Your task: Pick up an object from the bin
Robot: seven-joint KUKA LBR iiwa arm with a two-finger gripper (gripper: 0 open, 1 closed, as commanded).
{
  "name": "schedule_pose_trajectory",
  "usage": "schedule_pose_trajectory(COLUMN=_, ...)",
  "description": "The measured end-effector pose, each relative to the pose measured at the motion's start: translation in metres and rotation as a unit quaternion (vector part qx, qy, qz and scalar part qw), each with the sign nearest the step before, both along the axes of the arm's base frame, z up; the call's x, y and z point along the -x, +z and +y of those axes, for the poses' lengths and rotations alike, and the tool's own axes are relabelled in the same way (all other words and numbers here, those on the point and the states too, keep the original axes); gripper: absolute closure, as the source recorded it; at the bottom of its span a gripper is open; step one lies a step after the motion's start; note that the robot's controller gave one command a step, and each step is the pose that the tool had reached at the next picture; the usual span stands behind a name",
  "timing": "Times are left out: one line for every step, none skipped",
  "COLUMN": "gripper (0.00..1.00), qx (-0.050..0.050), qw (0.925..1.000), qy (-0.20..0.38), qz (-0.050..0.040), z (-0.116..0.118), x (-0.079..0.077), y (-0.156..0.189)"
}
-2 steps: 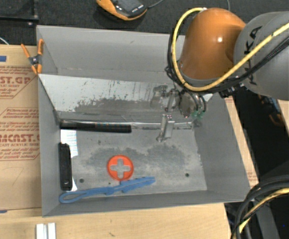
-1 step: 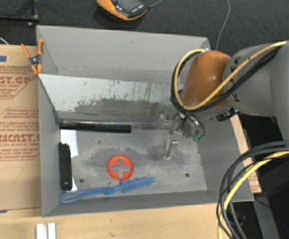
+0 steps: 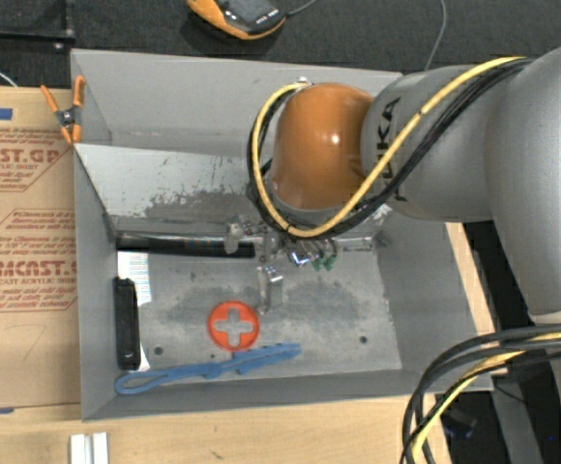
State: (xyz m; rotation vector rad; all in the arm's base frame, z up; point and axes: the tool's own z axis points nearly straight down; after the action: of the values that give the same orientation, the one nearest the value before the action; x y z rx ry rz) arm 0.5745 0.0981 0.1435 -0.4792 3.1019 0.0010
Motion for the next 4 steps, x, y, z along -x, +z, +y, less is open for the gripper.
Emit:
schedule_pose_trajectory(gripper=0.0, qx=0.0, qw=0.9968, qy=-0.08, qz=-0.0004, z=-0.097, x=-0.016, y=-0.036)
schedule_pose_trajectory(gripper=0.0, qx=0.0, qw=0.9872, qy=0.159, qz=-0.001, z=0.026, x=0.047, y=-0.073)
schedule_pose_trajectory(gripper=1.0, qx=0.0, qw=0.9961, qy=-0.088, qz=-0.0041, z=-0.107, x=-0.011, y=-0.072)
schedule_pose_trajectory(gripper=1.0, qx=0.0, qw=0.9962, qy=-0.087, qz=-0.0037, z=-0.105, x=-0.01, y=-0.072)
